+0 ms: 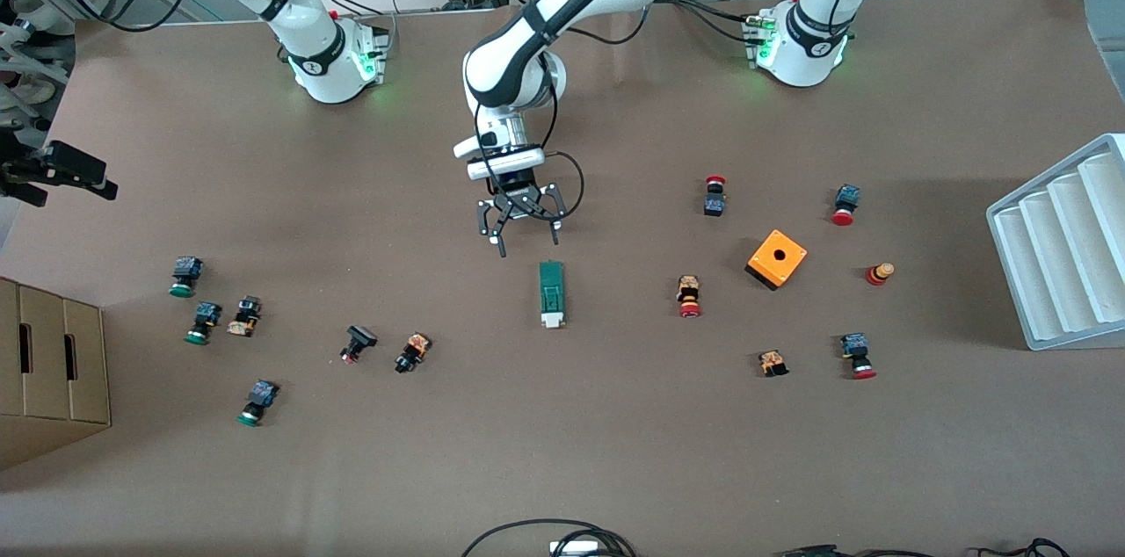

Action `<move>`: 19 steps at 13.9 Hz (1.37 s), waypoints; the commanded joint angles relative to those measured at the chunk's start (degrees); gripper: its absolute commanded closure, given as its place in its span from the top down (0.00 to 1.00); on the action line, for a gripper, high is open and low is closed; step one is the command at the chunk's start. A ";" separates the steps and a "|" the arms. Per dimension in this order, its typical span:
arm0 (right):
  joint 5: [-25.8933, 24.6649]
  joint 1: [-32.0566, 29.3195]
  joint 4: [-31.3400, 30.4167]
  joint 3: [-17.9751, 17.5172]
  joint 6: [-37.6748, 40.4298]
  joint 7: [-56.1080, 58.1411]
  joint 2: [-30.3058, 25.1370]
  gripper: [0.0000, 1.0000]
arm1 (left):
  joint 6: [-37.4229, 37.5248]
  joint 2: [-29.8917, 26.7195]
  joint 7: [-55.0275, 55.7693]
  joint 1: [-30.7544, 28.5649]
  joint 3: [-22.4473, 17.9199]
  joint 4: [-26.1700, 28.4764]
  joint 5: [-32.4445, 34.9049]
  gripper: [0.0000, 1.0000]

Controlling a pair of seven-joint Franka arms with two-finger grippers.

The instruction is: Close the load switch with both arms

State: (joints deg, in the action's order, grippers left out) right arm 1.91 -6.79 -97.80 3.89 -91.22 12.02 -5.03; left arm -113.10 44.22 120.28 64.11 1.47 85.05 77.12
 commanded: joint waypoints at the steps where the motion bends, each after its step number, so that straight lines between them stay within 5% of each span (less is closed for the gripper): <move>1: -1.29 0.38 -0.73 0.06 -1.07 -0.15 -1.04 1.00 | -1.33 -6.23 -10.20 -1.09 0.29 1.87 -6.09 1.00; 7: -1.47 0.11 0.85 0.06 -1.33 0.11 0.01 1.00 | -1.33 -15.46 -32.71 -3.82 0.29 2.05 -19.98 1.00; 19: 1.08 0.29 1.82 0.06 -1.94 -0.16 0.02 1.00 | 0.77 -29.70 -53.64 -14.17 0.29 5.56 -35.27 1.00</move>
State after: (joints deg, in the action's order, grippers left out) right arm 1.89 -6.67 -96.71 3.87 -92.85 12.01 -5.15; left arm -112.65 17.67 69.92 52.85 1.20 88.55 44.86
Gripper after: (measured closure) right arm 0.000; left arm 0.000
